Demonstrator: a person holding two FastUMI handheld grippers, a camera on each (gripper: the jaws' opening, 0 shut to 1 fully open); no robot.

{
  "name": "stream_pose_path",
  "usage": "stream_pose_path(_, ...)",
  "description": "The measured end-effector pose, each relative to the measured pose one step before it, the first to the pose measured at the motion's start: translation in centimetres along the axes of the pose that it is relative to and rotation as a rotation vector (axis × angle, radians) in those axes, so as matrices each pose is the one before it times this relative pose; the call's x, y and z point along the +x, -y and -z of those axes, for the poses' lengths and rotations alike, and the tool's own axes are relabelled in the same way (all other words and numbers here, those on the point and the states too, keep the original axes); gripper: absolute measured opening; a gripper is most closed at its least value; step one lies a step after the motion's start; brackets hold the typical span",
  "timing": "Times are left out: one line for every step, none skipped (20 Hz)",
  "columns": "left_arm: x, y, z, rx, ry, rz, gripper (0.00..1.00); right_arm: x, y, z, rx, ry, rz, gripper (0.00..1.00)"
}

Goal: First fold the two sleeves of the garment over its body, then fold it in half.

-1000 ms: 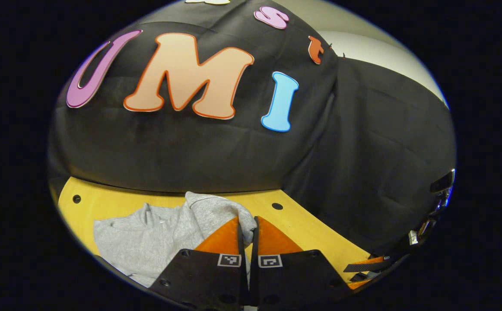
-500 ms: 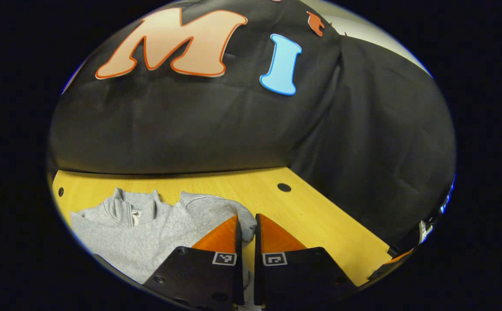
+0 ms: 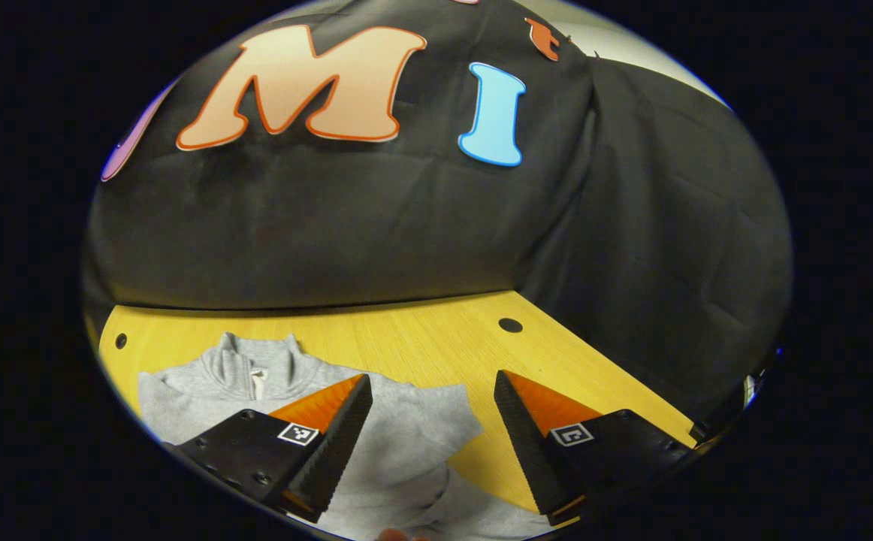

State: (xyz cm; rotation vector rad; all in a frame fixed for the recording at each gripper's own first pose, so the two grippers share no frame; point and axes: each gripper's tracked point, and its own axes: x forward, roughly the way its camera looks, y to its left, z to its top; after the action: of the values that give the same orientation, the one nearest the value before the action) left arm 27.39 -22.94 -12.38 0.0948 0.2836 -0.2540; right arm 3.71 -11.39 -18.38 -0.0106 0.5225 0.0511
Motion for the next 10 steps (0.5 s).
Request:
stream_pose_path(-1.261, -0.823, -0.509, -0.00404, 0.01344, -0.00795, 0.95, -0.063, -0.322, 0.611, -0.00837, -0.00322, -0.00224, 0.95)
stream_pose_path(-1.296, -1.049, -0.498, -0.00469, 0.01506, -0.01123, 0.95, 0.045, -0.275, 0.473, -0.00969, -0.00243, -0.00239, 0.95)
stream_pose_path(-1.453, -1.275, -0.416, -0.0016, 0.00914, -0.01942, 0.95, 0.199, -0.326, 0.463, -0.00779, -0.00392, -0.00369, 0.95)
stream_pose_path(-1.477, -1.516, -0.166, -0.00011, 0.00726, -0.02691, 0.95, 0.211, -0.324, 0.51, -0.00389, -0.00755, -0.00621, 0.95)
stream_pose_path(-1.647, -1.873, -0.165, -0.00154, 0.00669, -0.03273, 0.95, 0.405, -0.37, 0.791, -0.00115, -0.00991, -0.00782, 0.95)
stream_pose_path(-1.67, -1.706, 0.092, -0.00402, 0.00372, -0.03302, 0.95, 0.184, -0.406, 0.607, -0.00163, -0.01132, -0.01163, 0.95)
stream_pose_path(-1.442, -1.479, 0.255, -0.00453, -0.0005, -0.02626, 0.95, 0.179, -0.33, 0.654, -0.00839, -0.00795, -0.00799, 0.95)
stream_pose_path(-1.728, -1.676, 0.443, -0.00244, -0.00116, -0.02289, 0.95, 0.142, -0.218, 0.632, -0.0088, -0.01031, -0.00569, 0.95)
stream_pose_path(-1.708, -1.47, 0.769, 0.00591, -0.01392, -0.02477, 0.95, 0.248, -0.296, 0.861, -0.00382, -0.01128, -0.00714, 0.95)
stream_pose_path(-1.505, -1.534, 0.968, 0.01198, -0.01053, -0.02387, 0.95, 0.245, -0.18, 0.677, -0.00118, -0.01166, -0.00586, 0.95)
